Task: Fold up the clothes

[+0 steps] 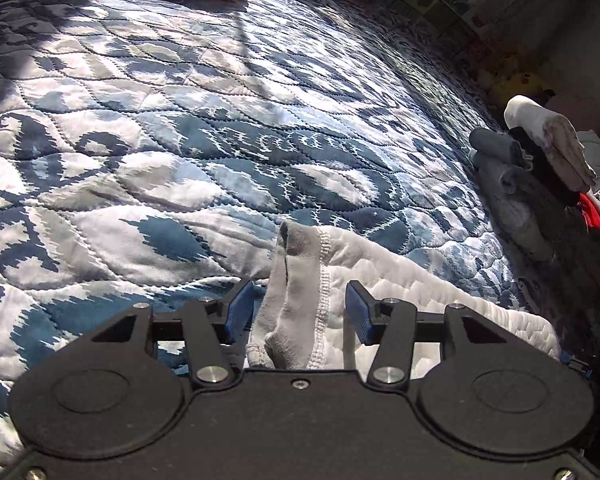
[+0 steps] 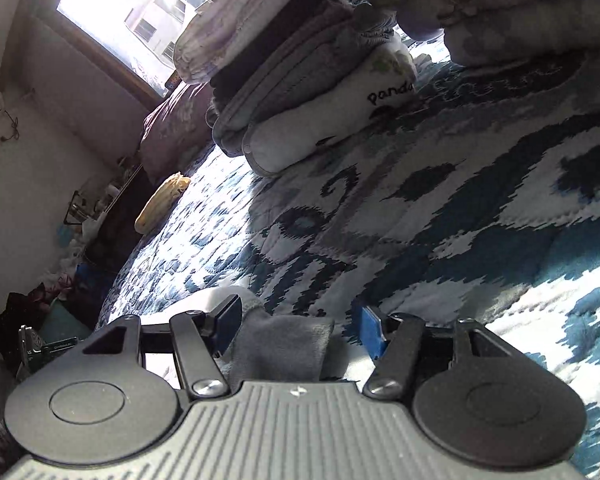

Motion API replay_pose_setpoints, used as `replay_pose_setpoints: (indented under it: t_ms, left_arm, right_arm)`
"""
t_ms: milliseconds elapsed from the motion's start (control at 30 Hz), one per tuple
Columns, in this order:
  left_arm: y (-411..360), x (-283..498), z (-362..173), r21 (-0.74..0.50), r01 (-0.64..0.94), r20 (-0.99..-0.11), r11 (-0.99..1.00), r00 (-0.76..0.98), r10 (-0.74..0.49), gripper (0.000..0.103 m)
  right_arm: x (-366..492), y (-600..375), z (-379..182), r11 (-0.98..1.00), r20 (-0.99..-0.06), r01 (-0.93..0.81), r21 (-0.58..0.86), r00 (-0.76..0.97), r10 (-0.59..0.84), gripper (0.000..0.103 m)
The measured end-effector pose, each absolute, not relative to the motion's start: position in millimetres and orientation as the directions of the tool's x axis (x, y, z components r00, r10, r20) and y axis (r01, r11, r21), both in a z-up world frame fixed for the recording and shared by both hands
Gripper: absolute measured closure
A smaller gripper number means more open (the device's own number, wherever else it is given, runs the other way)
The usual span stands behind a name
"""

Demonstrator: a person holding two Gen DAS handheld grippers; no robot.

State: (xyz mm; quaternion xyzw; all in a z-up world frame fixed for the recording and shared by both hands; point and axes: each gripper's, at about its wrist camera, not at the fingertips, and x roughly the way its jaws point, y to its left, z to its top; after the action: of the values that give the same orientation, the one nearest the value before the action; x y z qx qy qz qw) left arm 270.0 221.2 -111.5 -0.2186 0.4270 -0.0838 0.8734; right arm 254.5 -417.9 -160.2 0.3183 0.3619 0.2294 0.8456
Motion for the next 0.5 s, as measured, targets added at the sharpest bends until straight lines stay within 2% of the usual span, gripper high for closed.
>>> replay_pose_setpoints:
  t_ms: [33,67,100,133,167,233,333,433,500]
  left_arm:
    - [219,271,-111,-0.45,-0.028,-0.707,0.892,0.622,-0.337,0.057]
    - [217,271,-111,-0.447,-0.015,-0.704,0.894,0.622,-0.342,0.068]
    - [214,271,-111,-0.446,-0.003,-0.703,0.895,0.62,-0.348,0.079]
    - [212,270,-111,-0.447,0.009,-0.702,0.895,0.616,-0.357,0.096]
    - [208,268,-109,-0.432,0.02,-0.701,0.902,0.621,-0.35,0.097]
    - [203,261,-96,-0.398,0.05,-0.673,0.916,0.663,-0.328,0.099]
    - [204,250,-79,-0.42,0.074,-0.606,0.905,0.72,-0.34,0.099]
    - [204,254,-81,-0.399,0.046,-0.624,0.916,0.718,-0.308,0.099]
    - [205,260,-96,-0.358,-0.016,-0.683,0.934,0.686,-0.25,0.098]
  right_arm:
    - [254,-418,-161,0.684,-0.465,-0.155,0.713,0.626,0.626,0.059]
    - [253,-415,-162,0.686,-0.47,-0.163,0.709,0.616,0.632,0.075]
    - [251,-411,-162,0.689,-0.476,-0.173,0.704,0.605,0.638,0.08]
    - [248,-407,-160,0.708,-0.486,-0.189,0.68,0.607,0.629,0.089]
    - [243,-403,-152,0.757,-0.508,-0.191,0.625,0.637,0.58,0.091]
    - [235,-411,-136,0.761,-0.458,-0.16,0.629,0.715,0.529,0.091]
    - [227,-413,-113,0.792,-0.418,-0.155,0.591,0.781,0.465,0.091]
    - [237,-393,-108,0.898,-0.527,-0.151,0.414,0.764,0.372,0.091]
    - [254,-382,-123,0.948,-0.639,-0.116,0.297,0.714,0.287,0.085]
